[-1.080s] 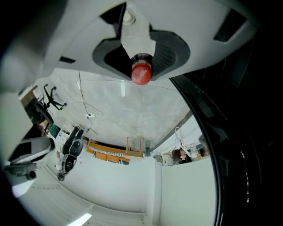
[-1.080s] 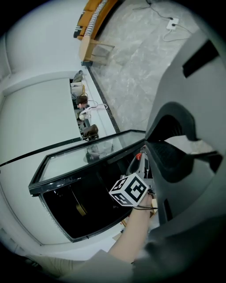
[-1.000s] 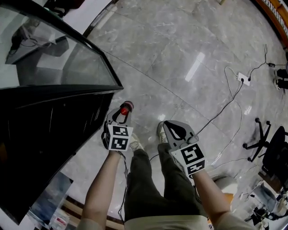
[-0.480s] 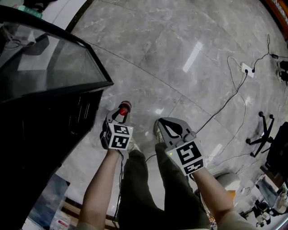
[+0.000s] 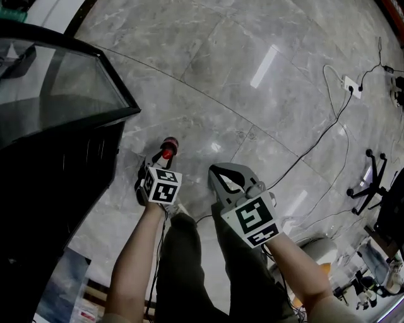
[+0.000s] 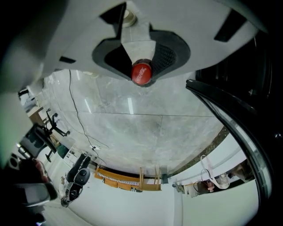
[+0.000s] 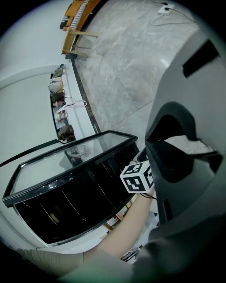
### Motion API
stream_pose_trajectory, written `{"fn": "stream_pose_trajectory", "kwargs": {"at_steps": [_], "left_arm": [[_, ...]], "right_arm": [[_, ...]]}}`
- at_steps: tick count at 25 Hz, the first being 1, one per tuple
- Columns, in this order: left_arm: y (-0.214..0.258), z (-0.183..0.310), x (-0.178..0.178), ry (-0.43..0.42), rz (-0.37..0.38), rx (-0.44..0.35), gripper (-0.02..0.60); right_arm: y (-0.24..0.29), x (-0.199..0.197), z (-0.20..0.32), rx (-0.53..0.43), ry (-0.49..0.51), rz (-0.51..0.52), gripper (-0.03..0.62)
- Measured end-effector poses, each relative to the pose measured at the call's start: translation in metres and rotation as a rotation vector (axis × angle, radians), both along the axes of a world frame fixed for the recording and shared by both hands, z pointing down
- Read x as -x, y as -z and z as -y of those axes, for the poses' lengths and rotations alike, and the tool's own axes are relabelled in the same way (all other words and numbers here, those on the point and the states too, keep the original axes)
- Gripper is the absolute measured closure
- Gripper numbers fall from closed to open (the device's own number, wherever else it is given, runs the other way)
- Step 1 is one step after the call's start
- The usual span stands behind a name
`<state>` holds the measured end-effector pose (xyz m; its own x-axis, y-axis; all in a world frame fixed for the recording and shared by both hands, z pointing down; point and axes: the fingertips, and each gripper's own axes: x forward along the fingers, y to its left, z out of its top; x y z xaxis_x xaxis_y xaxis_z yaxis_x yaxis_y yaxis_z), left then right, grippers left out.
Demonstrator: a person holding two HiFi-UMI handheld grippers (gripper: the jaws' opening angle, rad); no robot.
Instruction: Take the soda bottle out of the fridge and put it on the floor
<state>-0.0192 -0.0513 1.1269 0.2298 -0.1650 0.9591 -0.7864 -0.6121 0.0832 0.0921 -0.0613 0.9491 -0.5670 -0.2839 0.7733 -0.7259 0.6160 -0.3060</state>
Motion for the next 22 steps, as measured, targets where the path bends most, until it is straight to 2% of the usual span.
{"fn": "stream_pose_trajectory", "kwargs": {"at_steps": [4, 9, 12, 14, 17, 22], "left_arm": [[-0.042, -0.01, -0.005, -0.035, 0.002, 0.026, 0.451], [-0.079, -0.02, -0.005, -0.087, 0.04, 0.069, 0.451], [-0.097, -0.026, -0.006, -0.084, 0.042, 0.101, 0.451], [-0.102, -0.025, -0.007, -0.068, 0.03, 0.102, 0.451], [-0.102, -0.02, -0.009, -0.099, 0.033, 0.093, 0.449], [-0.104, -0.022, -0.001, -0.089, 0.074, 0.158, 0.443]], "right_arm": [[-0.03, -0.006, -0.006, 0.023, 0.005, -0.012, 0.599], [-0.057, -0.011, -0.006, 0.031, 0.024, -0.026, 0.599], [-0.068, -0.012, -0.002, 0.034, 0.024, -0.03, 0.599], [-0.074, -0.011, 0.001, 0.036, 0.022, -0.028, 0.599], [-0.078, -0.011, 0.003, 0.039, 0.021, -0.028, 0.599], [-0.076, -0.006, 0.005, 0.047, 0.03, -0.033, 0.599]]}}
